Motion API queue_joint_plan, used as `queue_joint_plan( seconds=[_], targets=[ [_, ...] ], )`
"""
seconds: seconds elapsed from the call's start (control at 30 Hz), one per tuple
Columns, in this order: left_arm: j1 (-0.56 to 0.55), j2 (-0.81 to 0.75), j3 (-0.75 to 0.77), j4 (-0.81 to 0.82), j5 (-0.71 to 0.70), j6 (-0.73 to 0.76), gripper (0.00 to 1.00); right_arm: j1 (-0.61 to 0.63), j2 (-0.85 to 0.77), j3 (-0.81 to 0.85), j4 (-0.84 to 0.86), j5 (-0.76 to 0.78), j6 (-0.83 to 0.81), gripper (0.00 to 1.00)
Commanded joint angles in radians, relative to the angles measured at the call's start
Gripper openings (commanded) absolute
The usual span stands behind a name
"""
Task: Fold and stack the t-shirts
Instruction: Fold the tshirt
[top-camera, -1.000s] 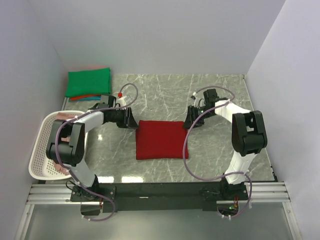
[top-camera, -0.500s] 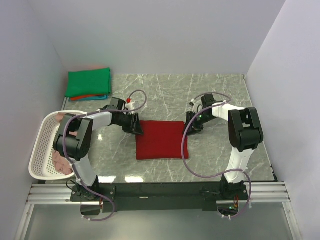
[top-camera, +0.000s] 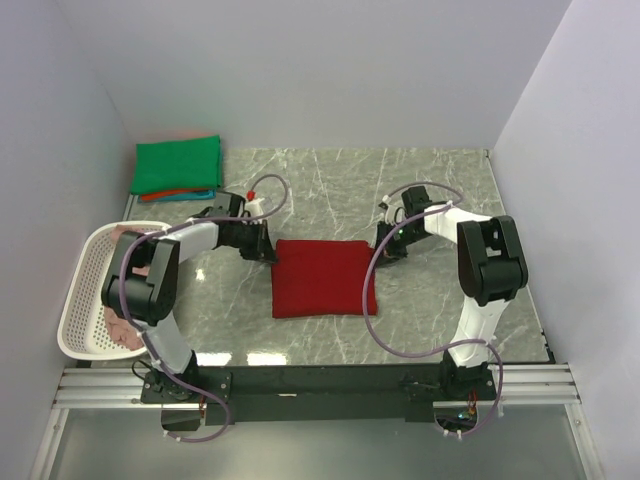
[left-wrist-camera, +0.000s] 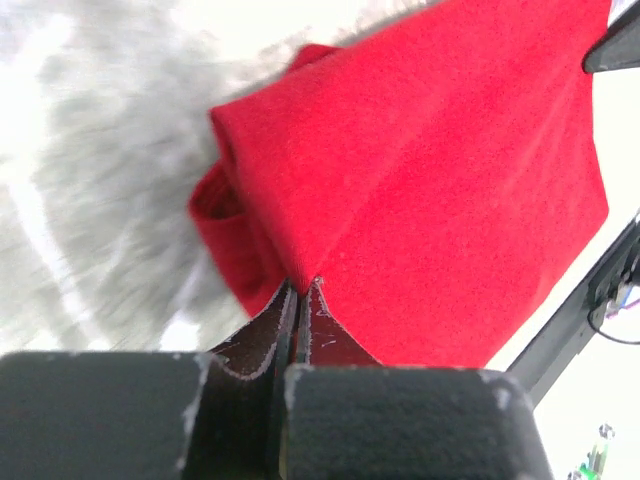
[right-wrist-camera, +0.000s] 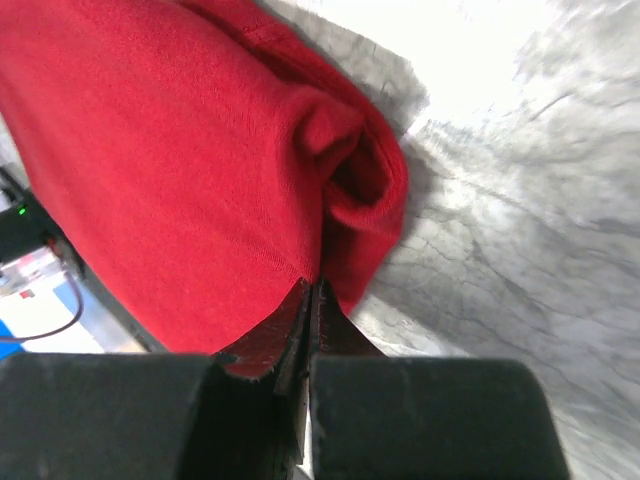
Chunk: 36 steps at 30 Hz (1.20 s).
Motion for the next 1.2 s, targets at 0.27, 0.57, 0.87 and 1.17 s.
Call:
queue_joint_plan(
  seconds=[0.27,0.57,0.87,1.17],
  targets=[
    [0.057,-0.119,-0.028,0.024,0.05,0.05,0.37,-0.008,-0.113,0.046,-0.014,0.038,-0.04,0.32],
    [-0.089,-0.467,-0.248,0.18,0.366,-0.125,0.3,0.082,-0.399,-0.136,0.003,-0.267,0.028,0.36],
    [-0.258,-0.324,-0.43,0.653,0.336,-0.571,0.17,0.307,-0.324,-0.341,0.387,-0.367,0.38,0.14],
    [-0.158,0.002,-0.355,0.422,0.267,-0.3,0.05,0.172,0.027,-0.356,0.344,-0.356,0.247,0.06]
  ],
)
